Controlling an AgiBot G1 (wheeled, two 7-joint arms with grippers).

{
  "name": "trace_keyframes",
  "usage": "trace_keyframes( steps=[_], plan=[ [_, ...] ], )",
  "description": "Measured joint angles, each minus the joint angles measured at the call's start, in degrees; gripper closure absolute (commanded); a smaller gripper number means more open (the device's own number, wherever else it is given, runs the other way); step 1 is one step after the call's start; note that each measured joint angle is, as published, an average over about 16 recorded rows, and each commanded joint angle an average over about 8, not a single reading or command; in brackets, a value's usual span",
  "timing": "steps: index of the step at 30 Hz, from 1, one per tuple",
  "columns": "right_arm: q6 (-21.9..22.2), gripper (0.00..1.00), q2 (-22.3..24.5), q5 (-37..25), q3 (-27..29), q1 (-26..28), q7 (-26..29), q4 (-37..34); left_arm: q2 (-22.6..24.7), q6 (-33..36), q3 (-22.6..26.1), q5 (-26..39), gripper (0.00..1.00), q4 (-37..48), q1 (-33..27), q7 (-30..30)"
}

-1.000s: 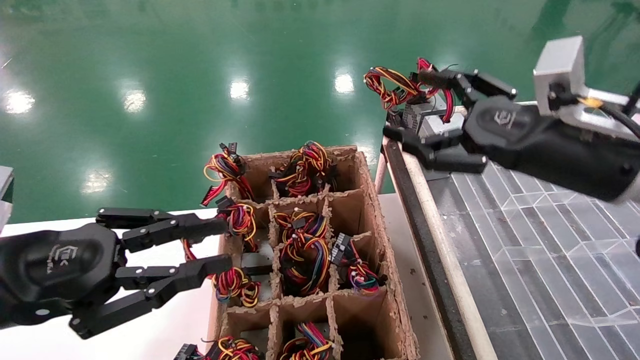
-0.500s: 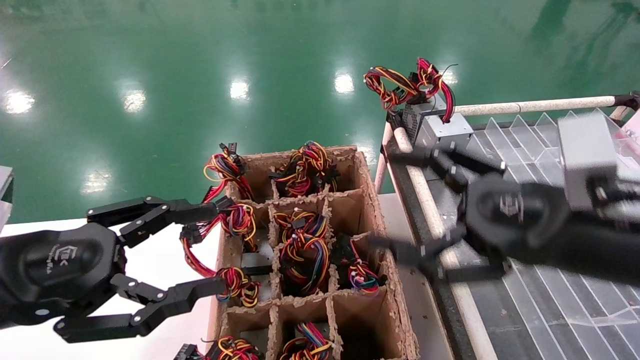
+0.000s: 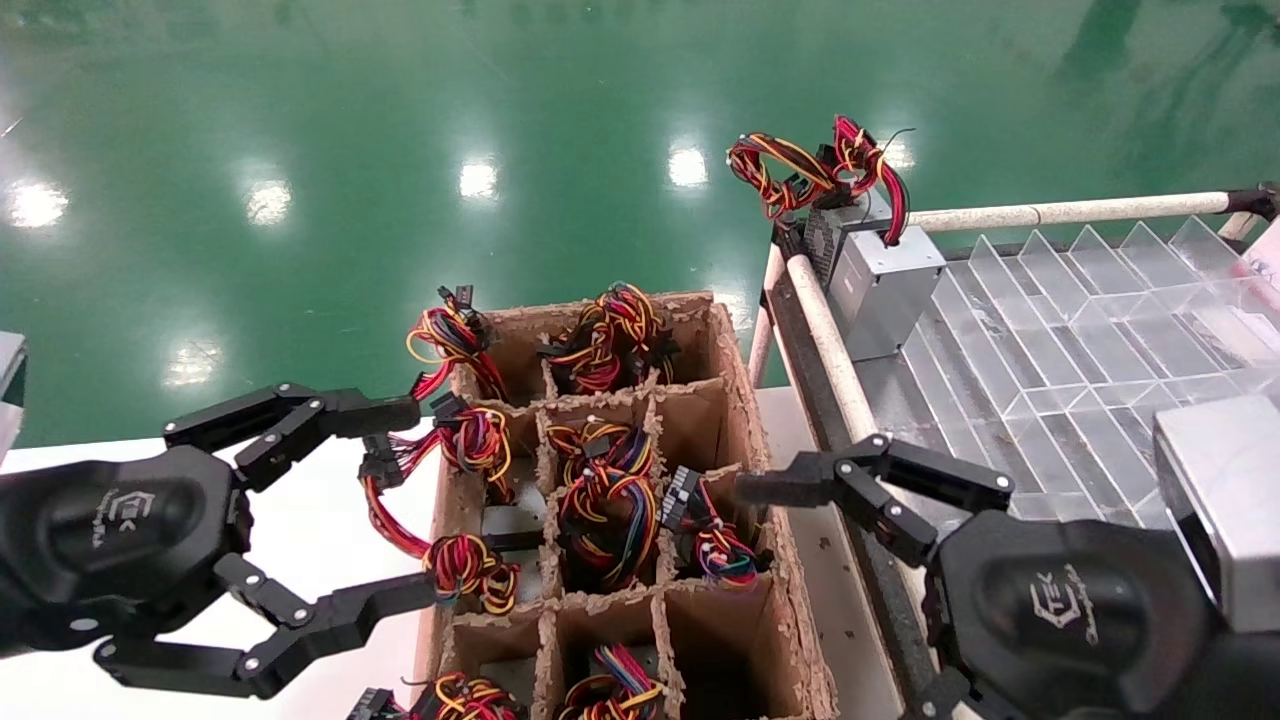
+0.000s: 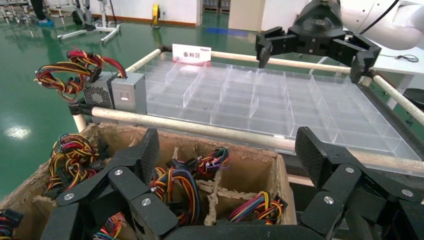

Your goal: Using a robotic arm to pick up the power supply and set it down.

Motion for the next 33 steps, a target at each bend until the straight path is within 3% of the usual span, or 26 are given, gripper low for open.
trace_keyframes(
  steps=[33],
  plan=[
    [0.69,0.00,-0.50,-0.75,-0.01,0.79,-0.42,-1.11,0.00,0.00,0.00,0.00,0.00,0.00,0.00,0.00]
  ],
)
